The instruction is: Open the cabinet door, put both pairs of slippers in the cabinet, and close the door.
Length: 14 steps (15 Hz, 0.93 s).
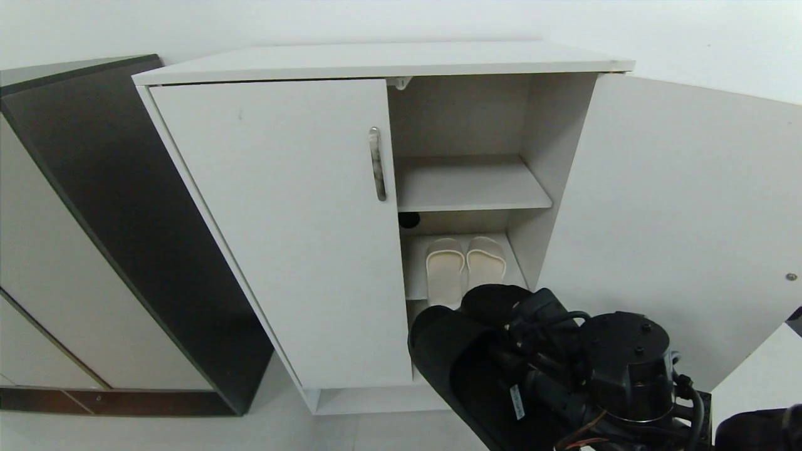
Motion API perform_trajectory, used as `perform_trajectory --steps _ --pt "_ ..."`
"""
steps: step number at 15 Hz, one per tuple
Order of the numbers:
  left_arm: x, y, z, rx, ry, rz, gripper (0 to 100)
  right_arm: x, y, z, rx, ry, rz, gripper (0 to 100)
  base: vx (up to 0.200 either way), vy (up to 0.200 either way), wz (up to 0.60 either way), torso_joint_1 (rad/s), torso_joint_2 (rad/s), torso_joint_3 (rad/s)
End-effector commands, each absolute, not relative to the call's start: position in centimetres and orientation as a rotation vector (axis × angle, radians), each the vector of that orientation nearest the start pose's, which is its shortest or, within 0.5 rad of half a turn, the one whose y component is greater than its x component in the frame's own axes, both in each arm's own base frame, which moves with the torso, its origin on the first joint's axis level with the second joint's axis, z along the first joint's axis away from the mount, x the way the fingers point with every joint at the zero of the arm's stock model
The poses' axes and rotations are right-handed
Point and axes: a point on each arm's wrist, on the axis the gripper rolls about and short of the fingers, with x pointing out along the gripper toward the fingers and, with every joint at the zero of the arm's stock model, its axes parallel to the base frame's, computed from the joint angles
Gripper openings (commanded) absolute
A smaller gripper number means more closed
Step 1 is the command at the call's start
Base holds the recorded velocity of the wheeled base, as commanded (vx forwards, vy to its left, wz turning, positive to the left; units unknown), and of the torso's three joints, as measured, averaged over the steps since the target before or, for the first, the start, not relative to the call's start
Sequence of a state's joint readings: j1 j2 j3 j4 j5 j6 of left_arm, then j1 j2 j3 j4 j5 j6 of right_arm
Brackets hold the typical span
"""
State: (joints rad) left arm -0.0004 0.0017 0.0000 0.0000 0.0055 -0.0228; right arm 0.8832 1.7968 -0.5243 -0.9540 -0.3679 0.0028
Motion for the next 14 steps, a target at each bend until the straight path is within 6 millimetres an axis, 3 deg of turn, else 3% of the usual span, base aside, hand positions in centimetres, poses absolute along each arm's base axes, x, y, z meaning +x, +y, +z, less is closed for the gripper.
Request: perform_trajectory --steps 1,7,8,9,14 --pt "-2.3 0.0 7.6 -0.023 0.001 0.005 0 19.0 21.8 11.0 -0.195 0.275 0.510 0 0.000 0.000 0.00 -0.007 0.08 0.066" --pt "-2.3 0.0 7.6 -0.023 0.001 0.006 0 19.7 22.6 10.2 -0.225 0.220 0.499 0 0.000 0.000 0.00 0.000 0.00 0.000" --pt "-2.3 0.0 7.6 -0.023 0.001 0.005 0 20.0 22.9 10.1 -0.232 0.218 0.458 0 0.000 0.000 0.00 0.000 0.00 0.000" --pt "-2.3 0.0 7.6 -0.023 0.001 0.005 0 21.1 24.3 10.2 -0.249 0.205 0.284 0 0.000 0.000 0.00 0.000 0.00 0.000" --pt "-2.3 0.0 7.6 -0.023 0.001 0.006 0 21.4 27.2 15.4 -0.174 0.117 0.132 0 0.000 0.000 0.00 0.000 0.00 0.000"
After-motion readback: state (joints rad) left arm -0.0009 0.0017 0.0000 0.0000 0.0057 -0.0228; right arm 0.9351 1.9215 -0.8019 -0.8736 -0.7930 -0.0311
